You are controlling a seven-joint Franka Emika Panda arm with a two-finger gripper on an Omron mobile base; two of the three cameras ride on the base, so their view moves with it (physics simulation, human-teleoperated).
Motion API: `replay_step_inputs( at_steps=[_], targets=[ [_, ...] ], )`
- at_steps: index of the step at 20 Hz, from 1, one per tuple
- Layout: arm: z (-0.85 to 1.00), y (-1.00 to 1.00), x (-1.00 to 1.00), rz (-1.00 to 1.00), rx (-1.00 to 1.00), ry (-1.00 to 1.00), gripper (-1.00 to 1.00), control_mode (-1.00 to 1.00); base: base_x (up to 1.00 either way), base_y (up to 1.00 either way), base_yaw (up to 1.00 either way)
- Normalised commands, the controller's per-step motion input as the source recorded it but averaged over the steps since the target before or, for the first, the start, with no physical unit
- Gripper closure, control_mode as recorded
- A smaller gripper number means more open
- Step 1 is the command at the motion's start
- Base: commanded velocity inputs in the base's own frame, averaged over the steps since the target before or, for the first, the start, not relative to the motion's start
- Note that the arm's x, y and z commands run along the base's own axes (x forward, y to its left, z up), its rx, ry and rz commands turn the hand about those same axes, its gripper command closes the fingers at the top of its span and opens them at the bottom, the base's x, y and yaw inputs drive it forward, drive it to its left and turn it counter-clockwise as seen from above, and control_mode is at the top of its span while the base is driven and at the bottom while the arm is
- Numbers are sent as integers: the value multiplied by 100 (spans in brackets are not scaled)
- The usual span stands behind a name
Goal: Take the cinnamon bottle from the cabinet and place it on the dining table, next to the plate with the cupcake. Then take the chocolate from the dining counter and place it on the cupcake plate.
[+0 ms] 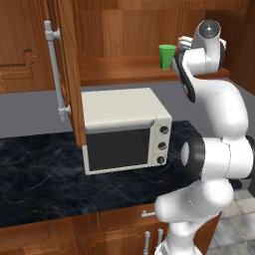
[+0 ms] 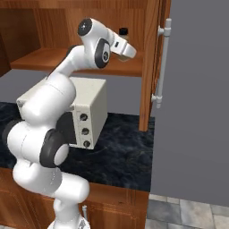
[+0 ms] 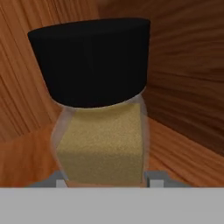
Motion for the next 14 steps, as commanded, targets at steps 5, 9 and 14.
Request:
replay_step_inputs(
  at_steps=[5, 9, 14],
  targets=[
    [12, 34, -73, 2, 0, 10, 100, -100, 0, 0, 0],
    [3, 30, -79, 12, 2, 9, 100, -100, 0, 0, 0],
    [0, 29, -70, 33, 0, 9, 100, -100, 0, 0, 0]
  ],
)
